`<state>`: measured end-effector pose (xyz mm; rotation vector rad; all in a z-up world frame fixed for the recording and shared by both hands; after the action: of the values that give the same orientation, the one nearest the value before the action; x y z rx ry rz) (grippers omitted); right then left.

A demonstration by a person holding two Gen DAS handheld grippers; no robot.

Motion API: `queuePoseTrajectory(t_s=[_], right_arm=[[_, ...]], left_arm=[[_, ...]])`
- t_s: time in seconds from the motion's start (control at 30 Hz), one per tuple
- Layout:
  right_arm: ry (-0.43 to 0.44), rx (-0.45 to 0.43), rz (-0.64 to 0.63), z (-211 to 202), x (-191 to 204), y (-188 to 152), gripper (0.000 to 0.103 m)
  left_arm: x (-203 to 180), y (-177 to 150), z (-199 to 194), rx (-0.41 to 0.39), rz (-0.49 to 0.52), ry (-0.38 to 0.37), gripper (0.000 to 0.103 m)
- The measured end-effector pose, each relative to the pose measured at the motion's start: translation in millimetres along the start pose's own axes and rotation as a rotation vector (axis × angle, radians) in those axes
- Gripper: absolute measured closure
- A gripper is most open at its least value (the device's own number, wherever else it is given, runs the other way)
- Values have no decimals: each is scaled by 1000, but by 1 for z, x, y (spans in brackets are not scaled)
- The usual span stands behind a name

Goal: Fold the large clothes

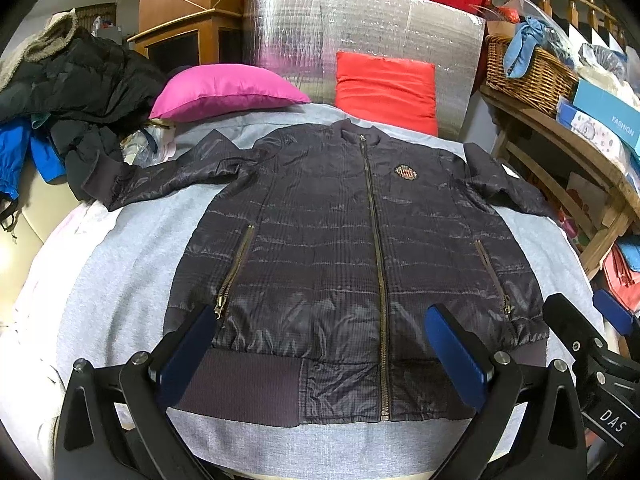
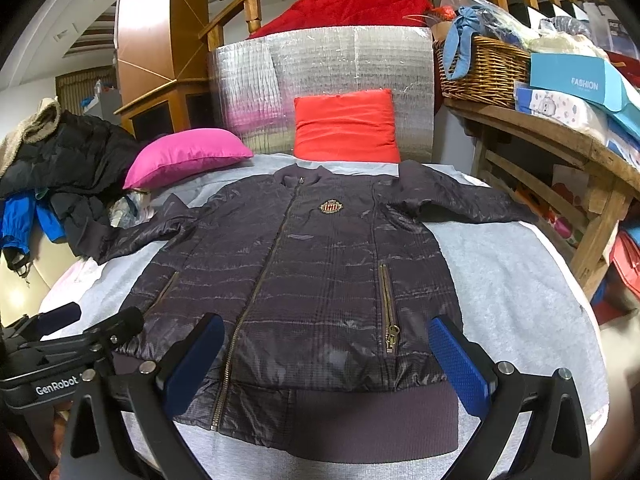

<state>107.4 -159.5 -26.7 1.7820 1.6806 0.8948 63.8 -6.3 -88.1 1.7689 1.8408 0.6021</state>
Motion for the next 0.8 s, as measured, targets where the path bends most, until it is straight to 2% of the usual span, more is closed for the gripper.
queuePoseTrajectory(t_s=[0.13,0.33,0.57,0.7,0.8], right_arm=[[-14,27,-14,7,-4,-4,0],[0,87,39,28,-36,-12,0],[-10,145,198,62,-119,-5,0],[30,161,331,88,-179,11,0],[21,172,389,104,-214,21,0]], left_arm=[[-1,0,10,18,11,11,0],[7,3,49,105,4,60,0],[6,33,99,131,38,141,0],[4,67,127,106,23,170,0],[3,90,139,63,-4,173,0]])
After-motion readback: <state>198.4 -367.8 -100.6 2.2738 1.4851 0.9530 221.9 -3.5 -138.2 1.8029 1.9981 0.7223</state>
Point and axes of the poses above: each gripper's, at about its wrist camera, not at the fingertips, and z roughly the way its jaws point, x to its left, y to its top, the point moved 7 cm from there along z, roughly the way its jaws point, and after that the axes turned 7 degrees about x, right-handed, at the moved point
